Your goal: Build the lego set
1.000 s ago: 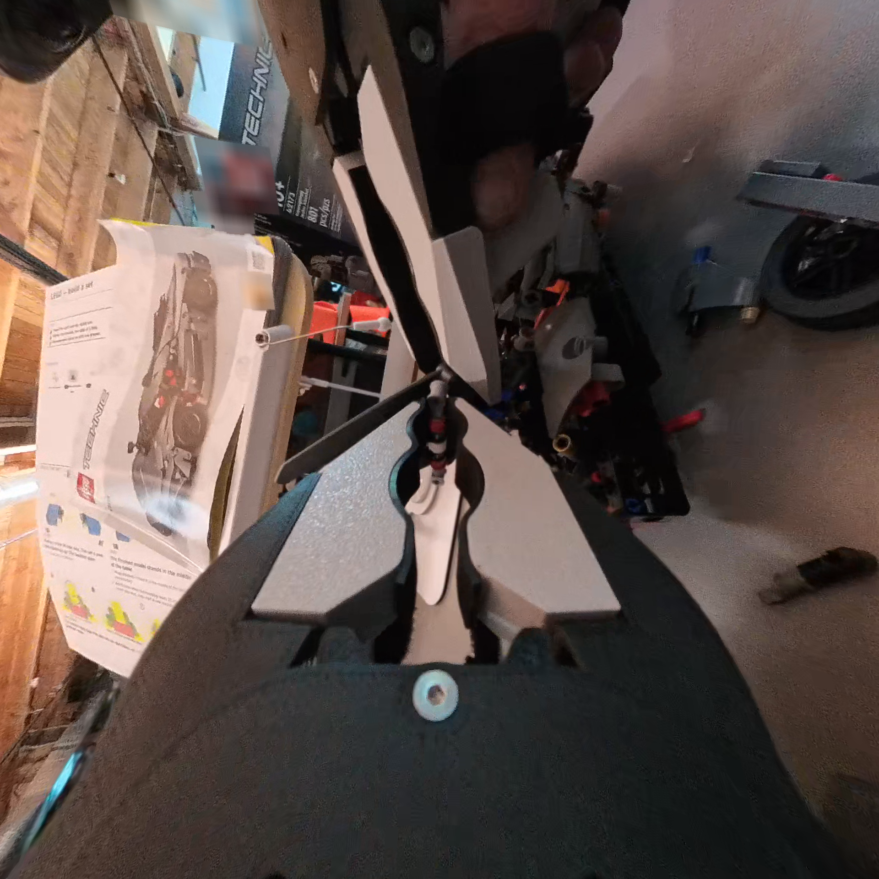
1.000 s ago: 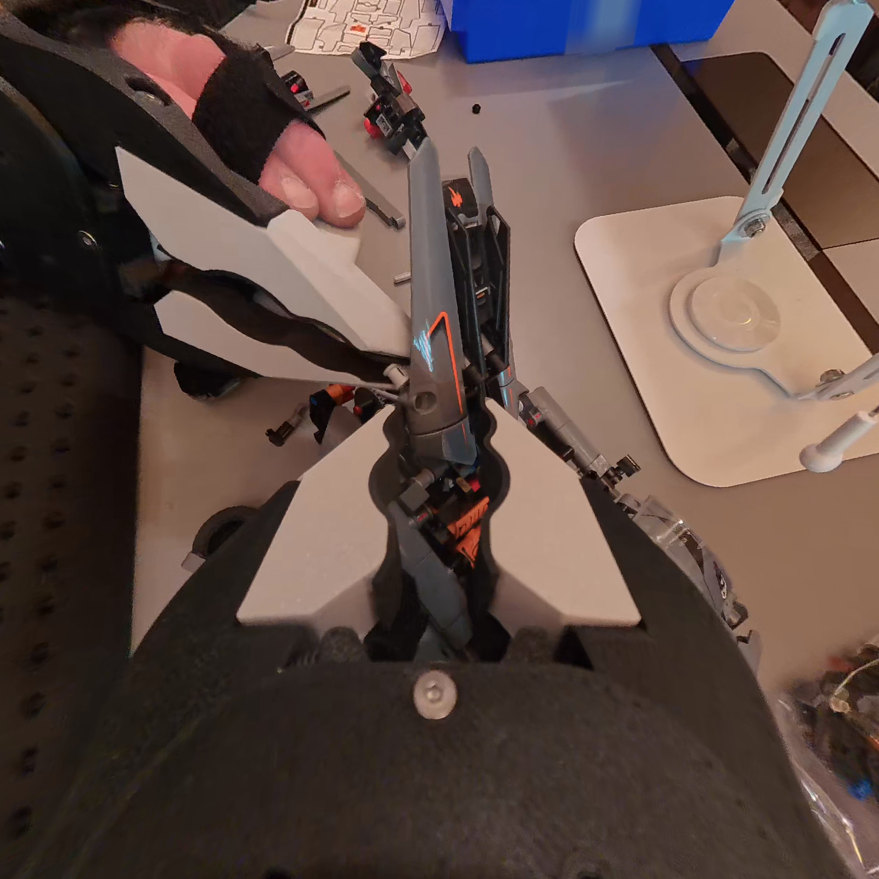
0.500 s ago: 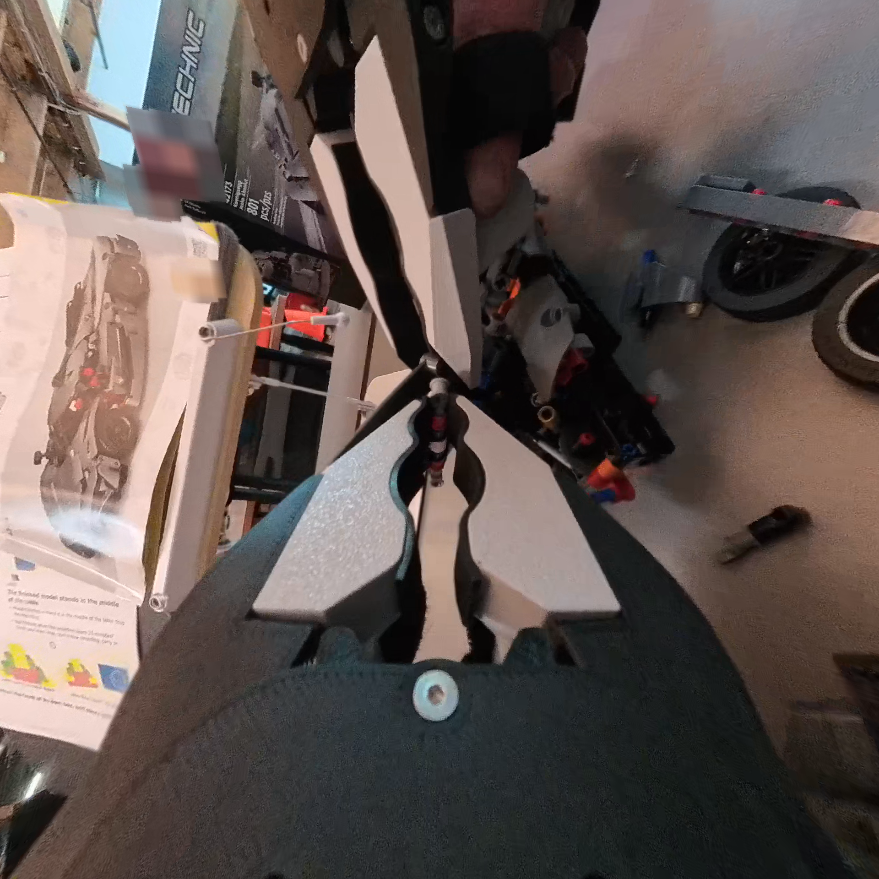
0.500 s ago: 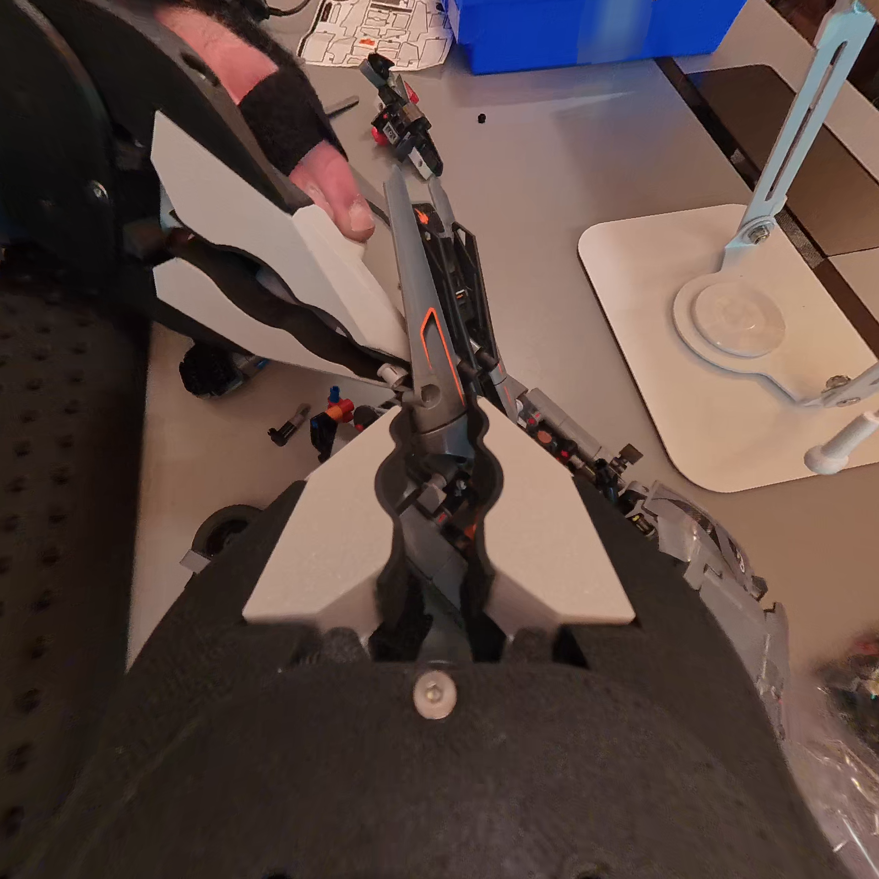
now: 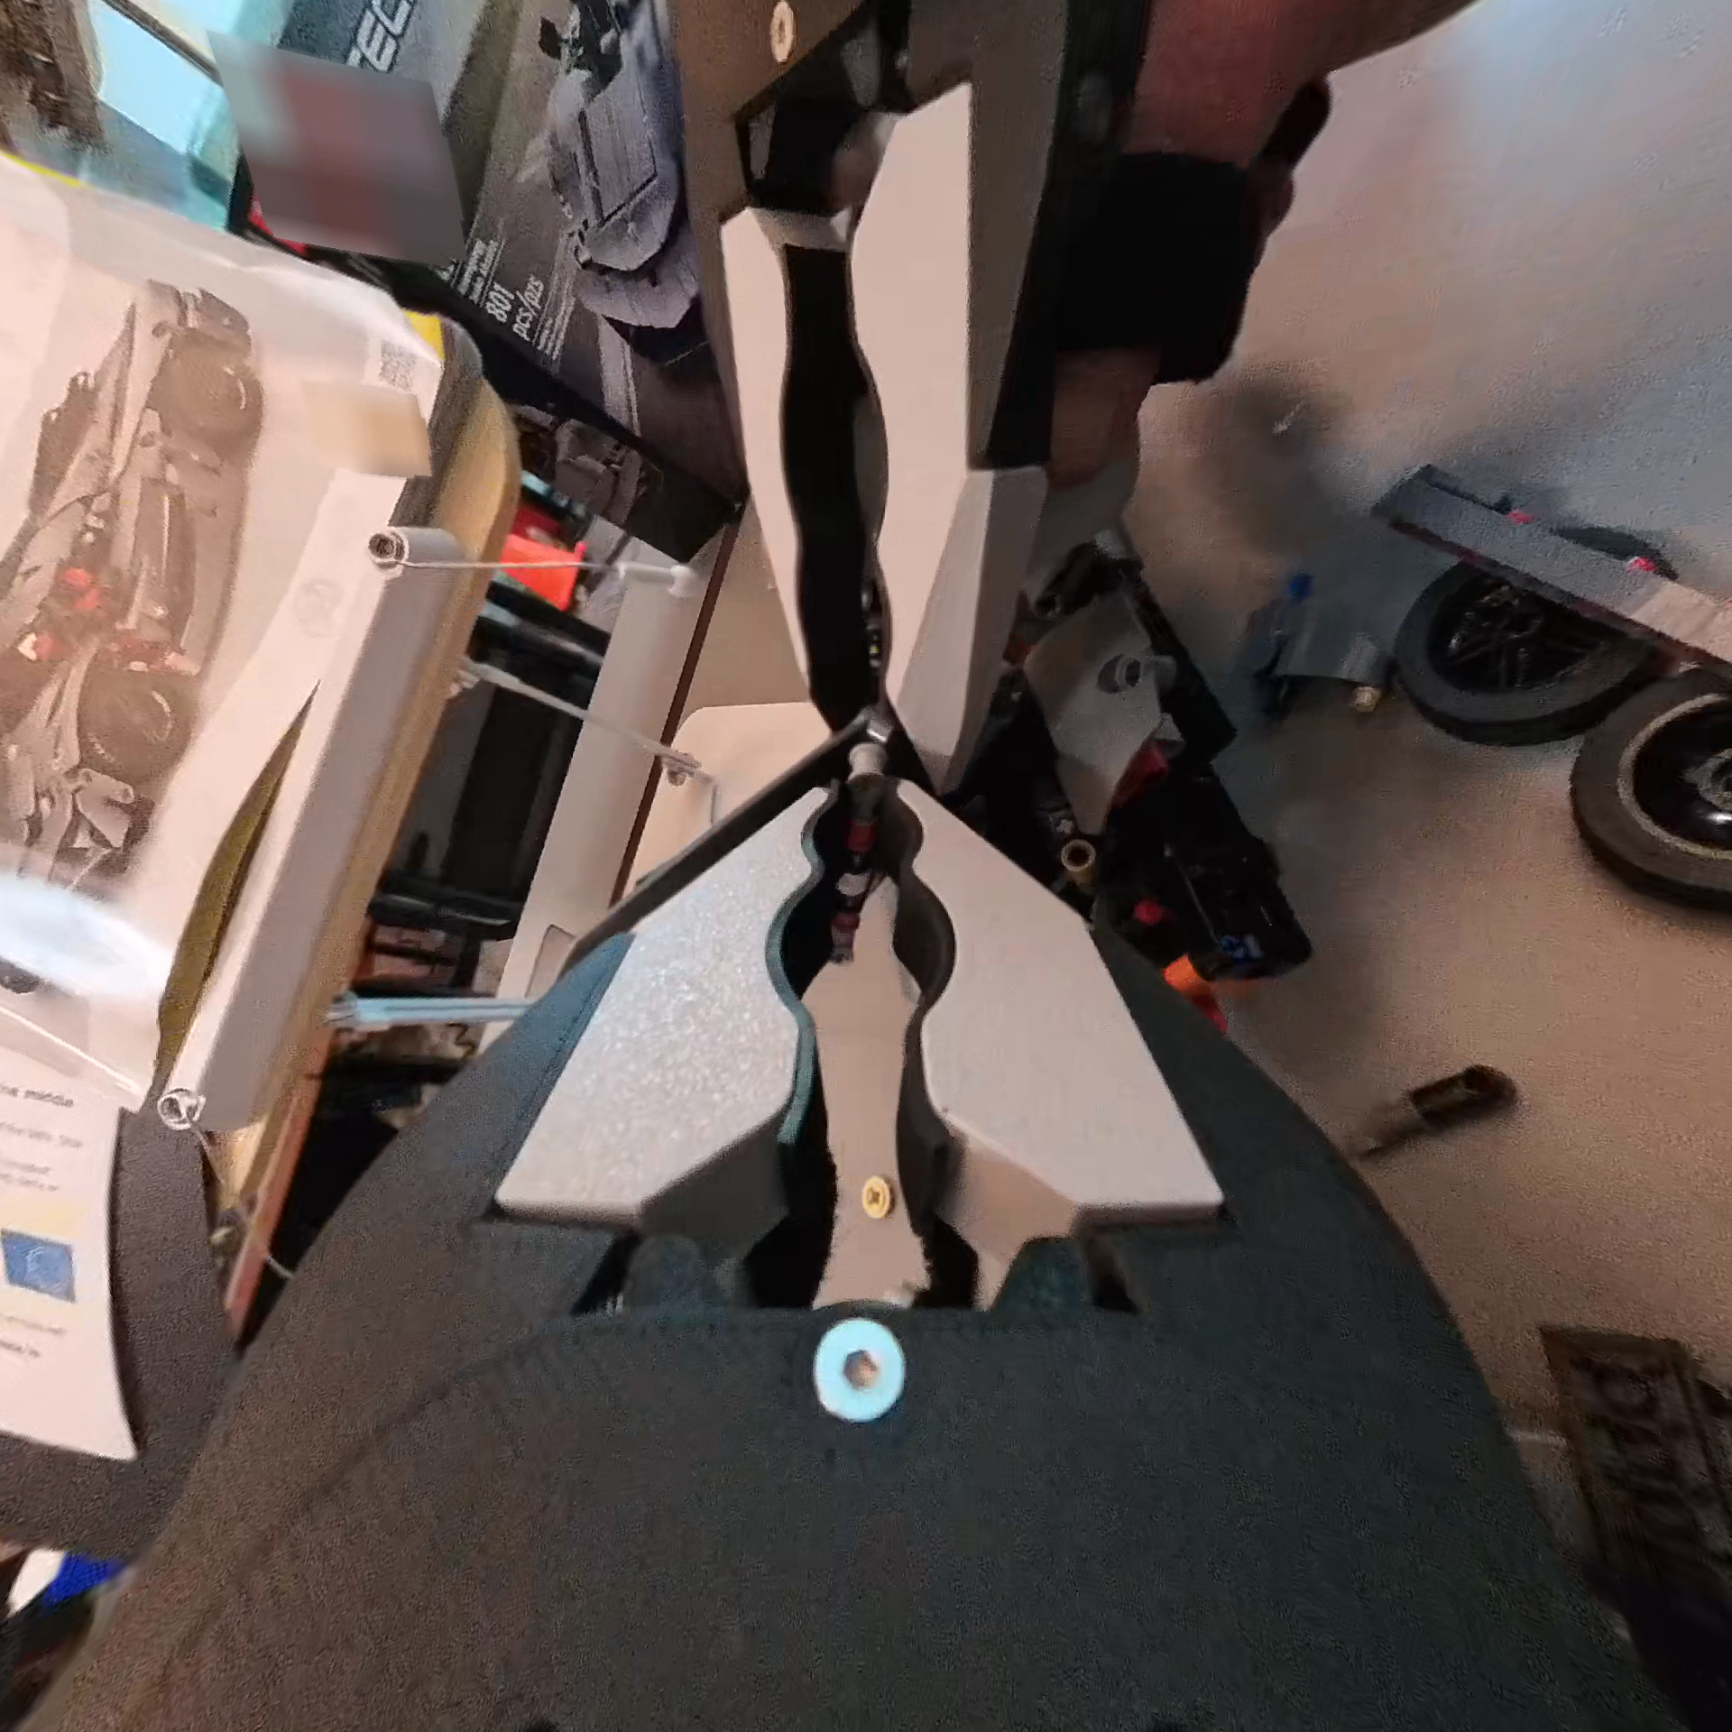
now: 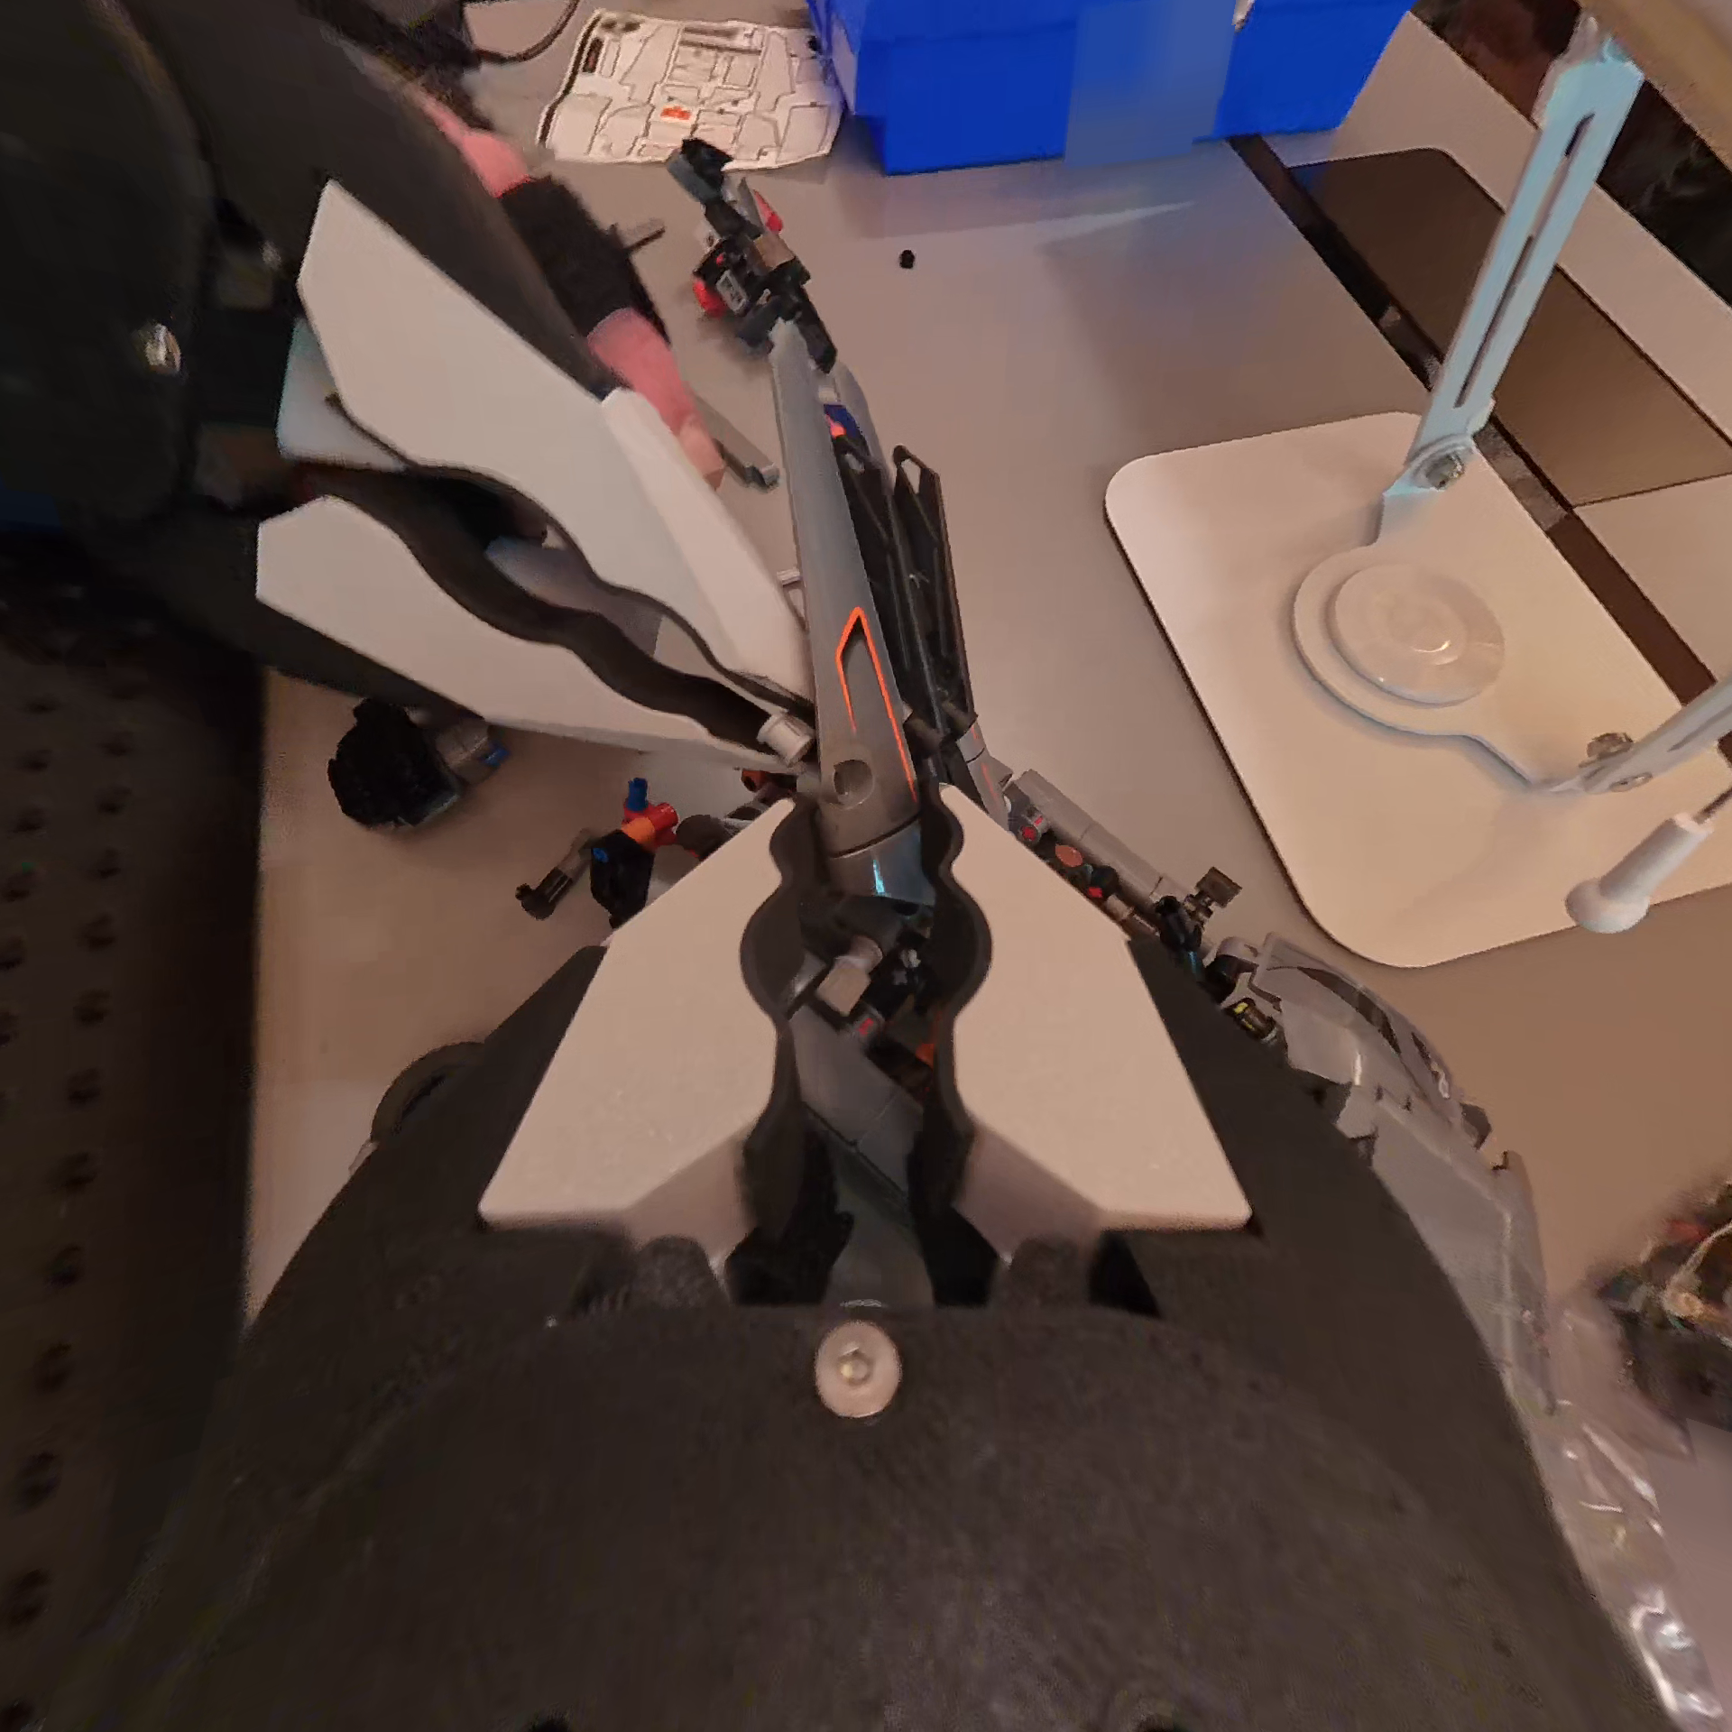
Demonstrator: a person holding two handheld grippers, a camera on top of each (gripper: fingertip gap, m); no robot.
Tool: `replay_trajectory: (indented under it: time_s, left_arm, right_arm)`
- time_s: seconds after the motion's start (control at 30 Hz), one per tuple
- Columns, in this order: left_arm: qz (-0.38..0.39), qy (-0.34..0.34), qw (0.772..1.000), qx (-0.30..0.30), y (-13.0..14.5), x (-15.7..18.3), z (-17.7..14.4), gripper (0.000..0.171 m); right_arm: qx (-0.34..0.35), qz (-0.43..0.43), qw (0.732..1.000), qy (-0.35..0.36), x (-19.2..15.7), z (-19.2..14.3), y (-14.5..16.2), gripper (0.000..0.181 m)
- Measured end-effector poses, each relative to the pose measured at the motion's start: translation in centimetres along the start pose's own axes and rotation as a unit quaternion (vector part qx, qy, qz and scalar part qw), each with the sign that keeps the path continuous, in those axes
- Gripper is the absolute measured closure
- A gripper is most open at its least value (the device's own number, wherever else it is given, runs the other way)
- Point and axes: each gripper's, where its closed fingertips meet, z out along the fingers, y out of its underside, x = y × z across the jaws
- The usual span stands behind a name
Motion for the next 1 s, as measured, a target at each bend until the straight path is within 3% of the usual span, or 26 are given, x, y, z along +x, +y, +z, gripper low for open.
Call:
replay_trajectory:
  time_s: [0.27, 0.5, 0.67, 0.83, 1.0]
  left_arm:
    - [0.036, -0.069, 0.996, -0.05, 0.5, 0.3, 0.2, 0.168]
    - [0.145, -0.101, 0.982, -0.07, 0.9, 0.8, 0.2, 0.169]
    - [0.161, -0.093, 0.981, -0.054, 1.0, 1.1, 0.0, 0.169]
    - [0.093, -0.056, 0.994, -0.017, 1.2, 0.5, -0.4, 0.168]
    - [0.083, -0.004, 0.996, -0.022, 2.1, 1.8, -1.1, 0.163]
  right_arm:
    - [0.002, 0.017, 1.0, 0.017, 0.1, 0.3, 0.0, 0.162]
    - [0.003, 0.03, 0.999, 0.015, 0.1, 0.4, 0.0, 0.162]
    - [0.005, 0.034, 0.999, 0.008, -0.1, 0.4, 0.1, 0.162]
    - [-0.01, -0.015, 1.0, 0.019, -0.3, 0.7, 0.1, 0.16]
    - [-0.035, -0.057, 0.998, -0.003, -1.5, 0.0, 0.9, 0.156]
